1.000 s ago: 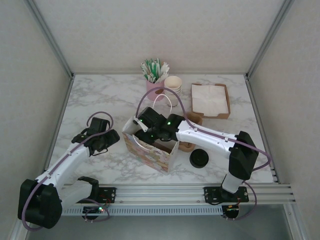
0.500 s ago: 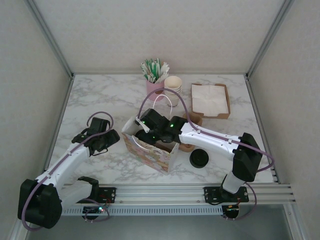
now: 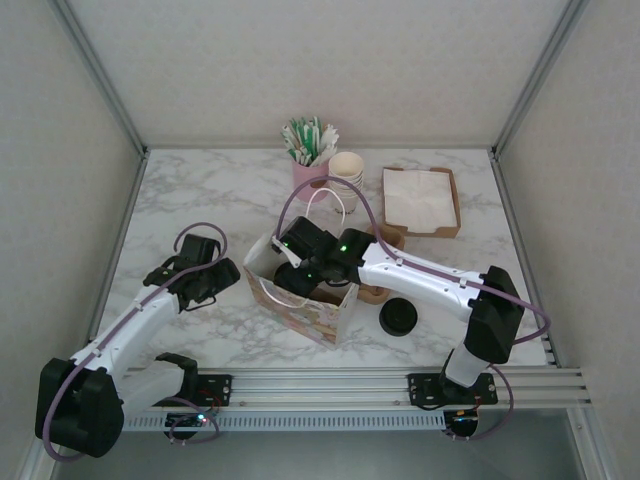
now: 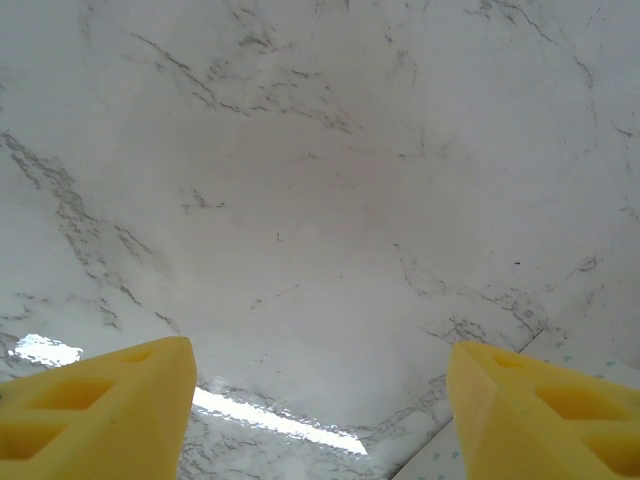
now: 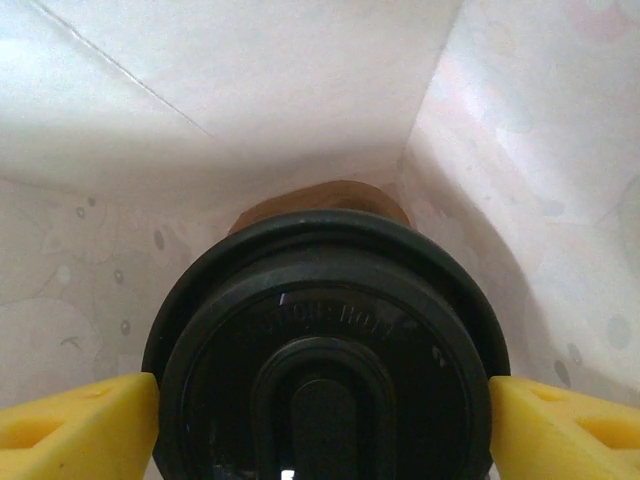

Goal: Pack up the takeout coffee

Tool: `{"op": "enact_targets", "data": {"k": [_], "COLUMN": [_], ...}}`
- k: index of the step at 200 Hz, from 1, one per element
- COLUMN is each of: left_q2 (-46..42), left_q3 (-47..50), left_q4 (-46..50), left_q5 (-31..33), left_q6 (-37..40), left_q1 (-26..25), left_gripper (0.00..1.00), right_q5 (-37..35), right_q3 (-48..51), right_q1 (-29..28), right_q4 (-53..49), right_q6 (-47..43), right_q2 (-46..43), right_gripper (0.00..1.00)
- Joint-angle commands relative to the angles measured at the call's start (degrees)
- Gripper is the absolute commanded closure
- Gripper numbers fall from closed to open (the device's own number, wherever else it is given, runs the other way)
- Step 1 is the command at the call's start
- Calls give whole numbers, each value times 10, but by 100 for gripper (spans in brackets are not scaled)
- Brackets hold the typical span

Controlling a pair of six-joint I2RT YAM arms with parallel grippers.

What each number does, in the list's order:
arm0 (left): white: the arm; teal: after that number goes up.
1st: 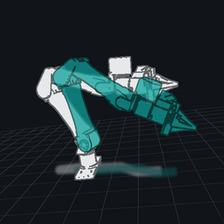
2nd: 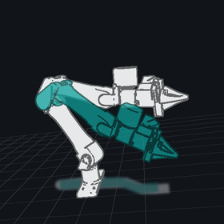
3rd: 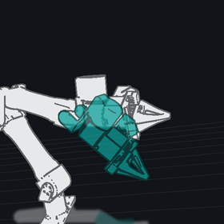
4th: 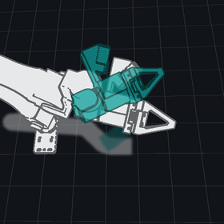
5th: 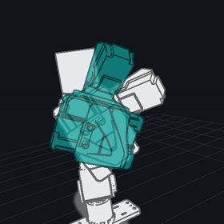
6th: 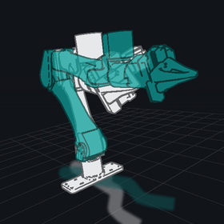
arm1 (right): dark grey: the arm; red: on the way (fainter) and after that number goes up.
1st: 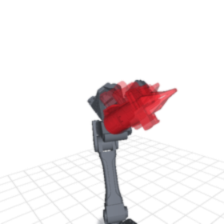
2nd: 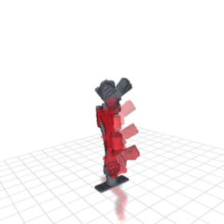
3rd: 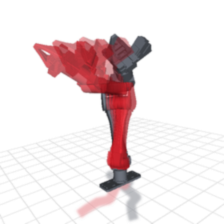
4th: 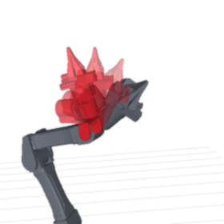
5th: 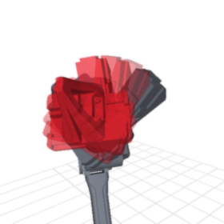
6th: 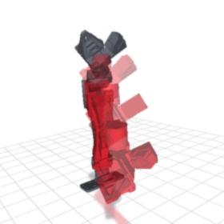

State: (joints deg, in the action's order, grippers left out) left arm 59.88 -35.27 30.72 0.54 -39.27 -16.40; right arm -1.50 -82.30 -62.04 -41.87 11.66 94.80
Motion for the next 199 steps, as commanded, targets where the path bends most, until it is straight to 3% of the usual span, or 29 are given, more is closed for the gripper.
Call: {"op": "enact_targets", "data": {"k": [1,56,96,199], "left_q2": [0,2,3,8], "left_q3": [-17,-16,-16,-16], "left_q4": [17,17,15,13], "left_q5": [10,11,13,12], "left_q6": [-7,-6,-7,-7], "left_q1": [-5,-6,-6,-8], "left_gripper": [33,33,33,33], "right_q5": [1,-10,-16,-30], "right_q3": [-10,-47,-64,-100], "right_q1": [-8,-9,-10,-12], "right_q4": [-52,-61,-68,-85], "right_q6": [6,6,6,7], "right_q2": [11,11,6,7], "right_gripper": [14,13,7,12]}}
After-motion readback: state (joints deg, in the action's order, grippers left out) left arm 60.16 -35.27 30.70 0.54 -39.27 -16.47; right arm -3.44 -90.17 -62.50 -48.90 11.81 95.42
